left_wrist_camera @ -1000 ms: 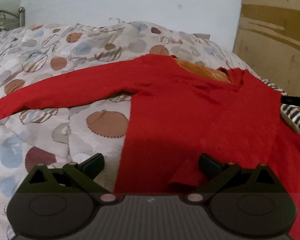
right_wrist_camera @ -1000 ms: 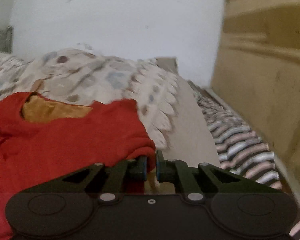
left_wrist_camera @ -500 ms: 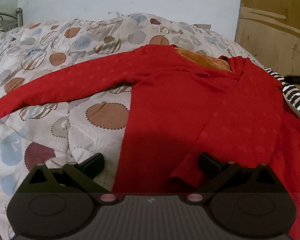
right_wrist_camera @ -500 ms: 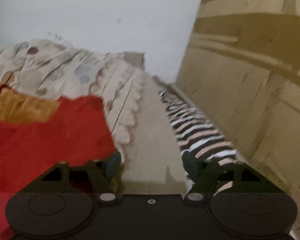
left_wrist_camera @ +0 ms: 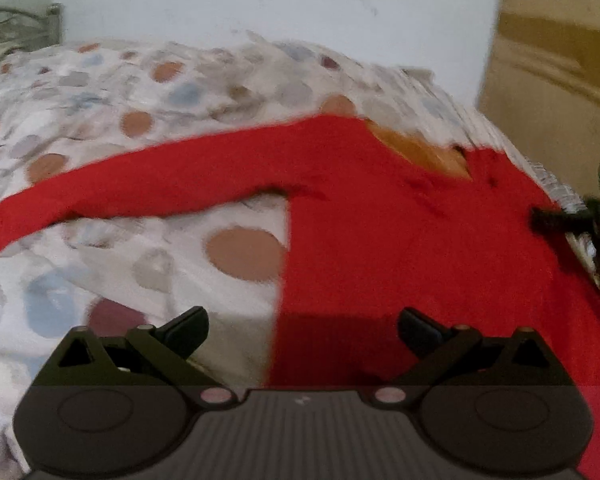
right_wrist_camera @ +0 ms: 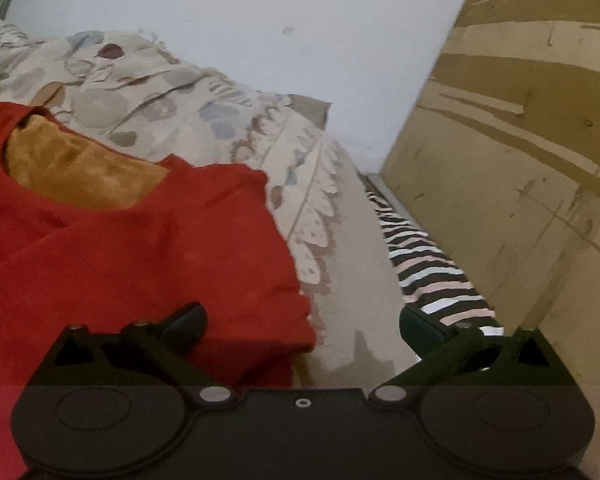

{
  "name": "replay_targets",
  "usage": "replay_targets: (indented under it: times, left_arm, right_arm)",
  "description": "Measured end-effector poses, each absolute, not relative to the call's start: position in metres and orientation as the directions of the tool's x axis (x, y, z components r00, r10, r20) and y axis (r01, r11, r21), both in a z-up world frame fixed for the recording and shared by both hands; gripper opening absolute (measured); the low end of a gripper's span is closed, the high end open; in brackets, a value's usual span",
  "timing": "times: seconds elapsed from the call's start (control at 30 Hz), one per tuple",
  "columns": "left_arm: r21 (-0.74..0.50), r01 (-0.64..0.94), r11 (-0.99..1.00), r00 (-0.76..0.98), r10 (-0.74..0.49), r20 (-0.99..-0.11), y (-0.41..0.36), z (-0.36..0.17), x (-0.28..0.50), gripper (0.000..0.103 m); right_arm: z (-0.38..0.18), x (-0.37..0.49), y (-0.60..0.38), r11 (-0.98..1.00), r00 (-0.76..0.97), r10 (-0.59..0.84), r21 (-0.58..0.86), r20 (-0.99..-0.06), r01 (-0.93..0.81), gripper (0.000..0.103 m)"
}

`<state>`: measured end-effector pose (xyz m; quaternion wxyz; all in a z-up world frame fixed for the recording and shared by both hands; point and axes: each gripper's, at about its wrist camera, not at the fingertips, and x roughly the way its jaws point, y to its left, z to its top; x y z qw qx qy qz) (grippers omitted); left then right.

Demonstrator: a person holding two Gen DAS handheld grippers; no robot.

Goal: Fold small clothes
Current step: 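Withdraw the open right gripper from the folded sleeve, then move the left tool to the cuff of the other red sleeve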

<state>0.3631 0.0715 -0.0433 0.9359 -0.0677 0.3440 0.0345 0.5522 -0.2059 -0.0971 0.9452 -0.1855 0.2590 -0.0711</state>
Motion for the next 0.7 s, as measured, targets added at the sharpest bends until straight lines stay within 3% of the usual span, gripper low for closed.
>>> replay_targets:
  times: [0.07, 0.17, 0.27, 0.33, 0.43, 0.67, 0.7]
  left_arm:
    - [-0.111, -0.162, 0.980, 0.766, 0.054, -0.641, 0.086, -0.039, 0.365, 0.103]
    - [-0.113, -0.245, 0.963, 0.749, 0.114, -0.652, 0.110, -0.038, 0.370, 0.103]
    - [-0.108, -0.335, 0.936, 0.714, 0.177, -0.677, 0.134, -0.040, 0.379, 0.103]
    - [-0.137, -0.401, 0.906, 0.692, 0.201, -0.693, 0.152, -0.042, 0.382, 0.103]
    - [-0.196, -0.446, 0.873, 0.684, 0.192, -0.704, 0.169, -0.044, 0.381, 0.103]
    - [-0.180, -0.407, 0.895, 0.687, 0.171, -0.706, 0.165, -0.047, 0.383, 0.103]
    - [-0.176, -0.404, 0.898, 0.688, 0.172, -0.705, 0.163, -0.047, 0.383, 0.103]
  right_arm:
    - [-0.086, 0.543, -0.200, 0.931, 0.887, -0.199, -0.363, -0.416, 0.038, 0.098]
    - [-0.064, 0.534, -0.189, 0.963, 0.917, -0.006, -0.250, -0.398, -0.102, 0.098]
    - [-0.053, 0.547, -0.166, 0.945, 0.855, 0.164, -0.170, -0.491, -0.279, 0.088]
    - [-0.053, 0.561, -0.150, 0.919, 0.789, 0.242, -0.126, -0.565, -0.372, 0.071]
    - [-0.061, 0.574, -0.122, 0.877, 0.756, 0.239, -0.200, -0.609, -0.438, 0.055]
    - [-0.082, 0.603, -0.093, 0.823, 0.681, 0.210, -0.249, -0.702, -0.511, 0.043]
    - [-0.082, 0.605, -0.092, 0.825, 0.678, 0.214, -0.241, -0.703, -0.511, 0.032]
